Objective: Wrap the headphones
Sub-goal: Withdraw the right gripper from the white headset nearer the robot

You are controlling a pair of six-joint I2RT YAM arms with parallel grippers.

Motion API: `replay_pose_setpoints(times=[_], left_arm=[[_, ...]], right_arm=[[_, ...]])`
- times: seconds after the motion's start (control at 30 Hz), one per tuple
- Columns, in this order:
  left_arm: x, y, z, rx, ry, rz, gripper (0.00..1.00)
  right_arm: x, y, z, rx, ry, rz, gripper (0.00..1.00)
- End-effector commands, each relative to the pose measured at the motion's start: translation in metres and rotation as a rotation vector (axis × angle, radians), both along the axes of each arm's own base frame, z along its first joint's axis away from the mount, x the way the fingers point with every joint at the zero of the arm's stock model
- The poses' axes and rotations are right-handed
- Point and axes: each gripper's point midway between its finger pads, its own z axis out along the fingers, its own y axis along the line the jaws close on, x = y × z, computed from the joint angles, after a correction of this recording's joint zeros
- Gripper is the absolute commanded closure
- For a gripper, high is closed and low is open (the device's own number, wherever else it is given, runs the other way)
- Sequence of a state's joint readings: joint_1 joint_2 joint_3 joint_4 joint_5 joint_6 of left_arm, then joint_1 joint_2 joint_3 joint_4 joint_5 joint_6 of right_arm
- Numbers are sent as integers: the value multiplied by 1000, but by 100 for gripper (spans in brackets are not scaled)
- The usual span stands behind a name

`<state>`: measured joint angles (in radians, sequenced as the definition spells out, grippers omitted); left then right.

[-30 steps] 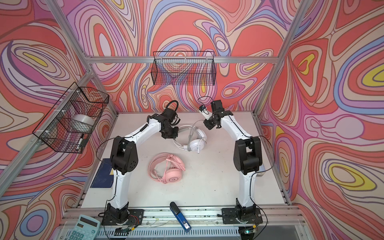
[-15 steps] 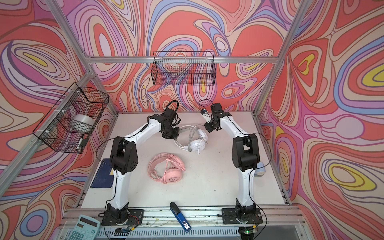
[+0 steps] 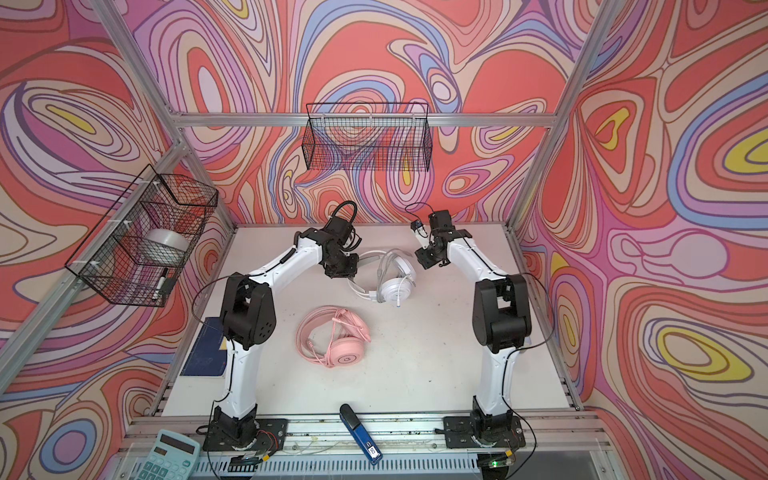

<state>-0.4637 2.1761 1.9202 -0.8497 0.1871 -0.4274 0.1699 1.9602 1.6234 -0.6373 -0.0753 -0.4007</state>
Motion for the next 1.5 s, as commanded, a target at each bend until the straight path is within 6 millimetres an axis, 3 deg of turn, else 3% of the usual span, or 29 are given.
replay_pose_setpoints(times=[0.0, 0.1, 0.23, 0.3, 0.53, 0.8, 1.0, 1.2, 1.47], left_arm=[[5, -3, 25, -57, -30, 25, 100], [9, 1, 25, -47, -43, 55, 100], [16, 6, 23, -41, -55, 101, 100], [20, 9, 24, -24, -70, 126, 100], [37, 15, 19, -2, -88, 204, 100], [48, 16, -2, -17, -64, 259, 100], [50, 11, -22, -30, -28, 264, 99], [52, 12, -34, -18, -13, 274, 90], [49, 15, -47, -6, 10, 298, 82]], right_arm=[[5, -16, 43, 4, -146, -93, 46], [0, -20, 65, 17, -217, -125, 38], [-16, -30, 106, 51, -345, -187, 19], [-28, -31, 121, 71, -401, -191, 2], [-70, -29, 152, 183, -490, -196, 2], [-133, -22, 131, 355, -462, -210, 1], [-168, -23, 122, 426, -499, -212, 2], [-181, -30, 112, 421, -519, -237, 1], [-181, -30, 101, 418, -471, -252, 2]])
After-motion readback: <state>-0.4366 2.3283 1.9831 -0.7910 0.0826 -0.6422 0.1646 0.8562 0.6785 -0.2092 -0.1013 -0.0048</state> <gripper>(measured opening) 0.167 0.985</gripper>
